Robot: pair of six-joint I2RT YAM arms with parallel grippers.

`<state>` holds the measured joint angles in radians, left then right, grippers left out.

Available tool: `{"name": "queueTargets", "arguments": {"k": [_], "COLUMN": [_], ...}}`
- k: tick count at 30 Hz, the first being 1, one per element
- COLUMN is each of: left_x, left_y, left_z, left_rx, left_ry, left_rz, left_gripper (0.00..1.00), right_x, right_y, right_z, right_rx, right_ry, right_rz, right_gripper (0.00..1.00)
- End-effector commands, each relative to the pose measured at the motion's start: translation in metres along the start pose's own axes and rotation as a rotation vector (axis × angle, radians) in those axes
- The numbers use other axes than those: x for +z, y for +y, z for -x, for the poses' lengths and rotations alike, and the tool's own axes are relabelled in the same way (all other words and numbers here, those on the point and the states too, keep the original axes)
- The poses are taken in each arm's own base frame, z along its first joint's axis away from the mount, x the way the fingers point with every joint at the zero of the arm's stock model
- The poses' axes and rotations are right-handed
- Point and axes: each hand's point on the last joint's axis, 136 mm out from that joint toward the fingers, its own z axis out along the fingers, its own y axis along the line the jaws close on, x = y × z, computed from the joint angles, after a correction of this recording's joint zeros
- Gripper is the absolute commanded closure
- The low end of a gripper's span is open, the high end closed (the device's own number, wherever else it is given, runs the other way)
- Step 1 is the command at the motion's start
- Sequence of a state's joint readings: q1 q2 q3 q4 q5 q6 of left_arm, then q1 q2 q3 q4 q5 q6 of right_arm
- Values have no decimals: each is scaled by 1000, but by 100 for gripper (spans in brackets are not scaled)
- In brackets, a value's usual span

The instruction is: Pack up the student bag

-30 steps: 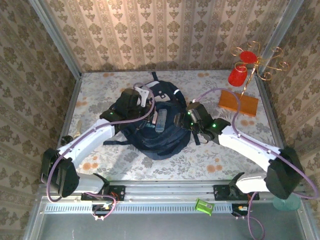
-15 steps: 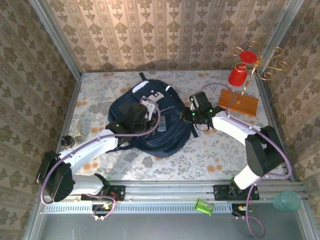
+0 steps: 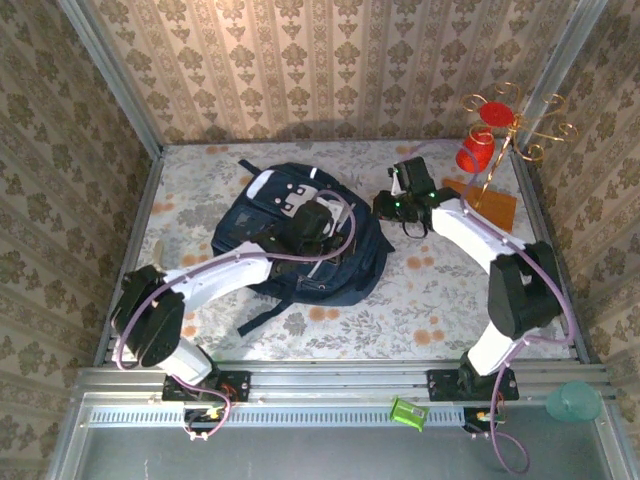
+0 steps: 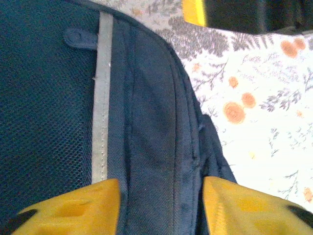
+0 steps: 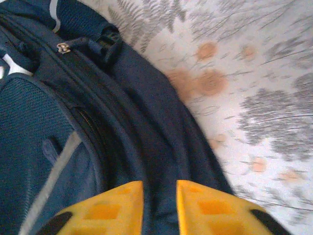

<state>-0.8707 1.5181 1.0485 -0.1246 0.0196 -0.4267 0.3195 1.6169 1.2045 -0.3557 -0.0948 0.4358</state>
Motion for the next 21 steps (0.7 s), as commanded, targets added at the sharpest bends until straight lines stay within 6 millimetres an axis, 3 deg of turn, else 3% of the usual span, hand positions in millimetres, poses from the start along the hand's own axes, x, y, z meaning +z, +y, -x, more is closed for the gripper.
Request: {"name": "queueTargets", "arguments": {"k": [1,4,8,10,13,16,21], "left_x": [-34,-58,-72,-71,-61,-51,-41], "left_y": [15,60,108,114,106,102,111], "left_z": [12,-7,-31,-36,-39,-37,-40], "left_rx": [11,-87,-260,-284,-300,-307,-299], "left_ry": [-86,-105,-83,-52,14,27,58], "left_rz": [50,120,89,39,-45,-85,-48], "left_gripper": [43,36,32,32,32,34,39], "right_x": [-43,-67,-79,-79,-69,-54,-18], "right_y": [-13,7,57,84,107,112,104], "right_z": [-8,-28,-62,-81,-99,-103,-106], "right_rx": [-38,-79,-201,-242,-229,-154,-114], "right_ry": [-65,-108,-134,-109,-54,-33,-9], "right_rz": [-78,-19,118,199,269,279,204], "right_gripper": [64,54,45,44,41,35,38]}}
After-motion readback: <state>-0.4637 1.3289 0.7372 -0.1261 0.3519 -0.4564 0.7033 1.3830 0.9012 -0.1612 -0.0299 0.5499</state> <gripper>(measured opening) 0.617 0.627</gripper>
